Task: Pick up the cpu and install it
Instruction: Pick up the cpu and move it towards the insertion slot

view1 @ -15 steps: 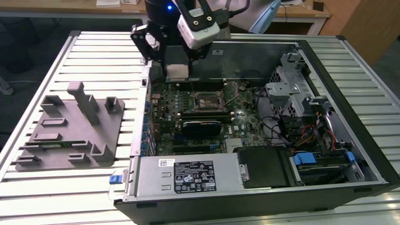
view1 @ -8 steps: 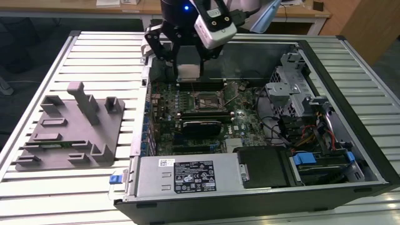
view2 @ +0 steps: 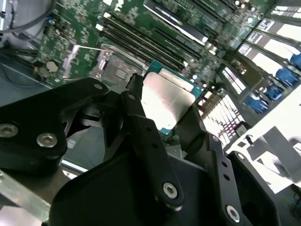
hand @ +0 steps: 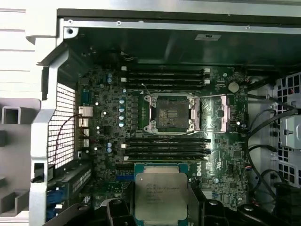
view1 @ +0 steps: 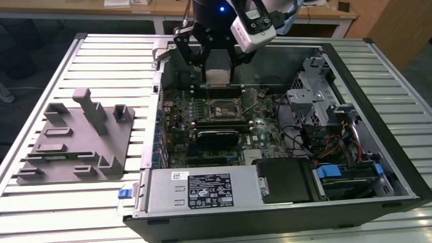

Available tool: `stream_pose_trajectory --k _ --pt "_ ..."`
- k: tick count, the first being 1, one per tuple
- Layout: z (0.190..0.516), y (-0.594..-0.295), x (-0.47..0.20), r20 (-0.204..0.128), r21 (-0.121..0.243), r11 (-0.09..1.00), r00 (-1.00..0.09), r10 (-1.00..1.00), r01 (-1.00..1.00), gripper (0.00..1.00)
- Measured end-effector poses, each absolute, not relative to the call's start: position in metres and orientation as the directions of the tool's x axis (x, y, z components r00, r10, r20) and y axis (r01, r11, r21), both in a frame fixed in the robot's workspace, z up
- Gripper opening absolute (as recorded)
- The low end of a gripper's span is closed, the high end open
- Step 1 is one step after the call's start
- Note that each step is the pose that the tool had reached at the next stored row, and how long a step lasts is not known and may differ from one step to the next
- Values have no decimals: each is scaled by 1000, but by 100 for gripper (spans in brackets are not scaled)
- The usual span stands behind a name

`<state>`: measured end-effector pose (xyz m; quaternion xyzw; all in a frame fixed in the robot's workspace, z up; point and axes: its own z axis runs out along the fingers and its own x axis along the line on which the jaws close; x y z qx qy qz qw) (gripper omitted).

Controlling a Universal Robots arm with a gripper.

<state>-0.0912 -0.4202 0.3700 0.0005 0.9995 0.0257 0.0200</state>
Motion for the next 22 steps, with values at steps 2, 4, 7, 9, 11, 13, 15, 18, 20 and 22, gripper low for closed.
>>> stream_pose_trajectory --k 2,4,7,9,11,13,15,18,20,22 --pt "370 -420 -86 -40 51 999 -999 2 0 54" --pt "370 -420 -82 -40 51 999 -999 2 0 54" --pt "370 -420 -81 -40 52 999 -999 2 0 54" --pt "370 -420 -81 -40 52 999 -999 2 0 54" --pt "370 -420 -81 -40 51 999 -999 2 0 54" --pt "368 -420 -80 -40 51 999 -999 2 0 54" --pt "366 -420 -79 -40 50 999 -999 2 0 54" --pt "362 -420 -77 -40 48 999 -999 2 0 54" --pt "359 -420 -76 -40 47 999 -999 2 0 54" --pt "356 -419 -75 -40 46 999 -999 2 0 54"
